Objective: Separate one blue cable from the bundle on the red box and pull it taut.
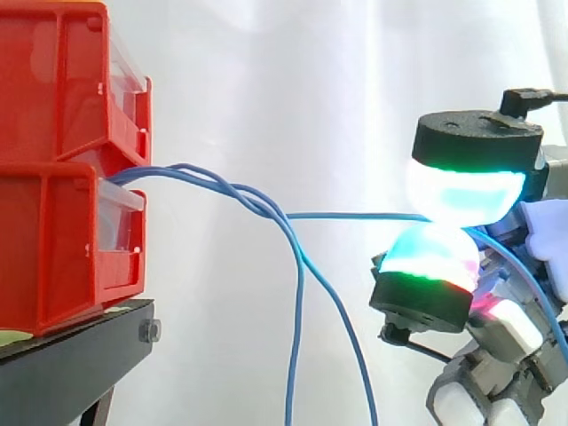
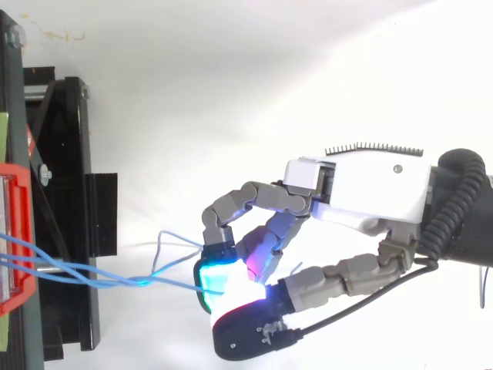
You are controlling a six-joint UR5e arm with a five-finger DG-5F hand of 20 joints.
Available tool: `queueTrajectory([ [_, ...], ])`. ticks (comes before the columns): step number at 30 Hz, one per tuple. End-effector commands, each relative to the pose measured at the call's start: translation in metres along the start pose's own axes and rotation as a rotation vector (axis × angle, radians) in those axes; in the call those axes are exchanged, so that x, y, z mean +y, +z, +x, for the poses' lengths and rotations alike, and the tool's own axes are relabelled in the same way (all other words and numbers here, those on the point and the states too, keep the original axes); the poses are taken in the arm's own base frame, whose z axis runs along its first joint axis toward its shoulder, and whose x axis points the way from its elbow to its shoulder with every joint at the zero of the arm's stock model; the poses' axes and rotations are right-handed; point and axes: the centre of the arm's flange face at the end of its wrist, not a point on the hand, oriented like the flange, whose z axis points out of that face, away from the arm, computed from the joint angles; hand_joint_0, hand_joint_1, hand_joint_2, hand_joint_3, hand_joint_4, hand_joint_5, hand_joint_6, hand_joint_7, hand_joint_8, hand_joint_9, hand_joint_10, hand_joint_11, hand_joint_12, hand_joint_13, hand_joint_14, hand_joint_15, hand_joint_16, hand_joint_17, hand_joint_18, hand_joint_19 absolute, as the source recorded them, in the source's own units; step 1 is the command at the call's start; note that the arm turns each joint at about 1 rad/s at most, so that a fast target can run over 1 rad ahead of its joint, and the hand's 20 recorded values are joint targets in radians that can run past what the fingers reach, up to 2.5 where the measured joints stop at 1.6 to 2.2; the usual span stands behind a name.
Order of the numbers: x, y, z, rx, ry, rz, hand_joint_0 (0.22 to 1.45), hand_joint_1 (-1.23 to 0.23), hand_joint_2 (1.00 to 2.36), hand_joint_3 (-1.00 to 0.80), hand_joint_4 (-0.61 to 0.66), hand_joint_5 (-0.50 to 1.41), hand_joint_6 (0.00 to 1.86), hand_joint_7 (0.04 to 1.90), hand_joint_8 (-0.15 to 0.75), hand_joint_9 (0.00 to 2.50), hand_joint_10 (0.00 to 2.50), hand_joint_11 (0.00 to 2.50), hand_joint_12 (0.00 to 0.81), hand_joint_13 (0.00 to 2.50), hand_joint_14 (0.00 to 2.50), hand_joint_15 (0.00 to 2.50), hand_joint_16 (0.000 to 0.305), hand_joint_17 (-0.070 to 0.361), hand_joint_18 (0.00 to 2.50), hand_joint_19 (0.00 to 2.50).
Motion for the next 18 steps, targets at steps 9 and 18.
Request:
queueTrajectory([
  [9,-0.0004,0.0001,-0.0004,-0.001,0.0,0.001,0.55,-0.75,1.05,-0.01,0.07,-0.05,0.87,1.24,0.46,1.35,0.01,0.6,0.451,0.95,0.01,0.43,0.056,0.125,0.89,0.42],
  [18,-0.0004,0.0001,-0.0004,-0.001,0.0,0.001,0.53,-0.75,1.12,-0.03,0.07,-0.05,0.87,1.22,0.462,1.37,0.01,0.64,0.45,0.97,0.01,0.44,0.055,0.125,0.91,0.41],
])
